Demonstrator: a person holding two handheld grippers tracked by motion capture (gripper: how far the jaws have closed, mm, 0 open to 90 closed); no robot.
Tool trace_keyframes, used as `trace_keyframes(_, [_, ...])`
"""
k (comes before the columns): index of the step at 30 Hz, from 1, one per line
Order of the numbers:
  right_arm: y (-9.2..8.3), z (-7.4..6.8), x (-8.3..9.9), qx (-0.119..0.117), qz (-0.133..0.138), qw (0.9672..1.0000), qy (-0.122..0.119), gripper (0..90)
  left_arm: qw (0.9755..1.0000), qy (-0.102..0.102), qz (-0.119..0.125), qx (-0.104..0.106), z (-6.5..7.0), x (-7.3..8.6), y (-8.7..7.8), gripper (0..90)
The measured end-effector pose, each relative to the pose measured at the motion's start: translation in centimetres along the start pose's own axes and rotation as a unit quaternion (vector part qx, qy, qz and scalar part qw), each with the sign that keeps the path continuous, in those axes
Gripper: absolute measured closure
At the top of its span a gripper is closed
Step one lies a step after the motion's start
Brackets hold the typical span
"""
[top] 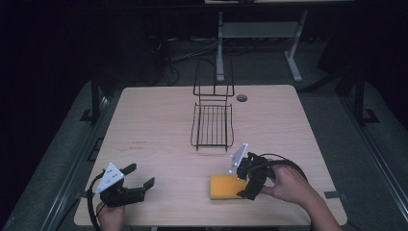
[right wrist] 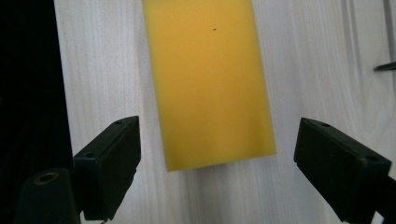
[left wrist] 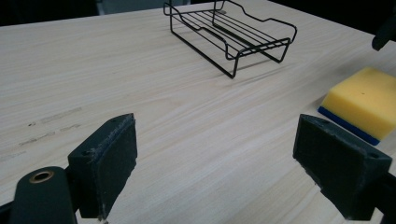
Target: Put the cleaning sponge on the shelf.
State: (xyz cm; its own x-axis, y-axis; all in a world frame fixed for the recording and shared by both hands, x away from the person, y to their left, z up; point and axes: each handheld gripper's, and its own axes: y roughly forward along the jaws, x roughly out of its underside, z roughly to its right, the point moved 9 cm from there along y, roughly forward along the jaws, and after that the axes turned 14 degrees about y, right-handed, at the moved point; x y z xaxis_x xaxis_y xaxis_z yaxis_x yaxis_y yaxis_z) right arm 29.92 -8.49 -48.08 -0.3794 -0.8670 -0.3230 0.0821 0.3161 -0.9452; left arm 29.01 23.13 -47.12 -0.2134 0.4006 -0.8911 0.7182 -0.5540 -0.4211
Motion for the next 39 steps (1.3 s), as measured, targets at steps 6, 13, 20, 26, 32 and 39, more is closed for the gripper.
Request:
trace_keyframes(6, [0.6,-0.1,-0.7,-0.004,-0.005,0.9999,-0.010,14.5,1.0000,-0.002,0.000,-0.001,-0.1,0.0,0.0,12.9])
trace_keyframes(13, [1.3,-0.4,-1.3,-0.008,-0.013,0.9997,-0.020,14.5,1.0000,-0.002,0.001,0.000,-0.1,0.0,0.0,12.9])
trace_keyframes(20, [1.8,-0.6,-1.7,-0.012,-0.020,0.9994,-0.025,14.5,1.0000,-0.005,0.003,-0.001,-0.1,0.0,-0.1,13.0])
trace_keyframes(26, [2.4,-0.8,-2.0,-0.014,-0.023,0.9992,-0.030,14.5,1.0000,-0.006,0.004,-0.001,-0.1,0.0,-0.1,12.9])
trace_keyframes(32, [2.8,-0.9,-2.2,-0.014,-0.032,0.9990,-0.029,14.5,1.0000,-0.005,0.004,-0.002,-0.1,0.0,-0.1,13.0])
trace_keyframes(39, [3.3,-0.7,-2.3,-0.015,-0.036,0.9988,-0.030,14.6,1.0000,-0.006,0.005,-0.002,-0.2,0.0,-0.2,12.9])
